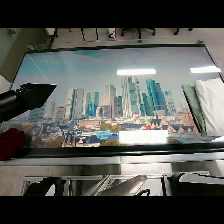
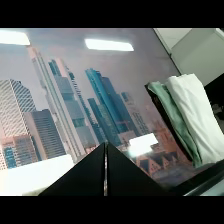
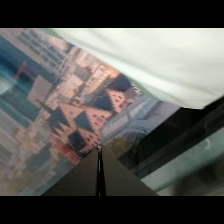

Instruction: Fold the shirts.

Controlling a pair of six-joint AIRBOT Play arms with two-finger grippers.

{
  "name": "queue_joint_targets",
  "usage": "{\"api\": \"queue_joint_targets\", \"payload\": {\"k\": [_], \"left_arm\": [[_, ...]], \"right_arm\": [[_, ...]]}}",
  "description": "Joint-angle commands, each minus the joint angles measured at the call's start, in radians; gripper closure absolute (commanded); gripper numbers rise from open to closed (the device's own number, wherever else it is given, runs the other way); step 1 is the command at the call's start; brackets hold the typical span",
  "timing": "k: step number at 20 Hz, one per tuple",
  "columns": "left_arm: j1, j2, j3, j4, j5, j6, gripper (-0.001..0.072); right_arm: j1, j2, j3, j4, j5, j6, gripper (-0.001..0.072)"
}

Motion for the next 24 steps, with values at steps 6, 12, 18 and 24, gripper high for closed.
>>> {"api": "queue_joint_targets", "payload": {"k": [6,12,18,24], "left_arm": [[-0.001,0.006,-0.170,-0.003,0.070,-0.077,0.0686],[0.000,0.156,-0.474,-0.005,0.058,-0.077,0.0687],[0.000,0.263,-0.612,-0.003,0.051,-0.077,0.0686],[0.000,0.321,-0.629,0.003,0.049,-0.077,0.0686]], "right_arm": [[0.452,0.307,-0.285,0.121,0.327,-0.187,0.0692],[0.766,0.760,-0.985,0.123,0.644,-0.208,0.0693],[0.792,0.866,-1.145,0.190,0.640,-0.209,0.0692],[0.792,0.863,-1.145,0.190,0.621,-0.209,0.0691]]}}
